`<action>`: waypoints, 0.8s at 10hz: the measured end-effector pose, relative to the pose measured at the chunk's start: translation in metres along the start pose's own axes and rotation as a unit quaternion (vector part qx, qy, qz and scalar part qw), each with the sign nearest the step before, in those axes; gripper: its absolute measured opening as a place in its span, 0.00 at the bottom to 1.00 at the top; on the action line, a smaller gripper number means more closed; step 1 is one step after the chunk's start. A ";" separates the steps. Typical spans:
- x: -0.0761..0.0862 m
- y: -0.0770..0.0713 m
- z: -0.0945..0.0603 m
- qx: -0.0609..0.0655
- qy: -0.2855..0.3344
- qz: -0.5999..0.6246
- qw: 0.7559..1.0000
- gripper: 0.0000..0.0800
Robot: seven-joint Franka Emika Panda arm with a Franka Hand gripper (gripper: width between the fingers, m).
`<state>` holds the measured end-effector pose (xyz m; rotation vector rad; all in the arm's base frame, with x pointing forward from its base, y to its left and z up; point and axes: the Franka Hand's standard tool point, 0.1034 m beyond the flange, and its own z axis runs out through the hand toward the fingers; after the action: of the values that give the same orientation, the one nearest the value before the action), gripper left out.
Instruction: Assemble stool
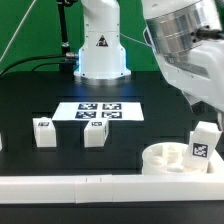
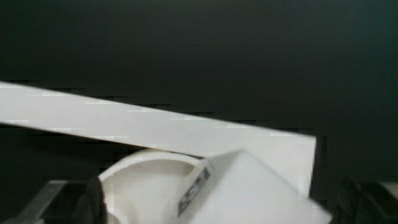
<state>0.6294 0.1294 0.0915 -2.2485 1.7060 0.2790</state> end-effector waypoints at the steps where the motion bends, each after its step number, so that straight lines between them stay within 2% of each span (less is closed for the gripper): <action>1: 0.000 0.000 0.000 -0.001 0.000 -0.038 0.999 0.81; 2: 0.000 0.001 0.000 -0.002 0.000 -0.081 0.997 0.81; 3: -0.001 0.006 0.001 -0.034 0.013 -0.189 0.981 0.81; 4: 0.000 0.003 -0.003 -0.042 0.023 -0.258 0.965 0.81; 5: 0.002 0.002 -0.009 -0.059 0.026 -0.362 0.930 0.81; 6: 0.004 0.000 -0.010 -0.070 0.034 -0.482 0.873 0.81; 7: 0.008 0.000 -0.007 -0.061 0.038 -0.516 0.853 0.81; 8: 0.009 0.002 -0.007 -0.066 0.035 -0.542 0.837 0.81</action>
Offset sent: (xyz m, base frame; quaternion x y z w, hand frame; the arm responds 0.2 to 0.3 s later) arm -0.0004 -0.0108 0.0133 -0.0723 0.0604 -0.3499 0.9320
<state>0.6300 0.1181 0.0943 -2.9178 0.2103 0.0305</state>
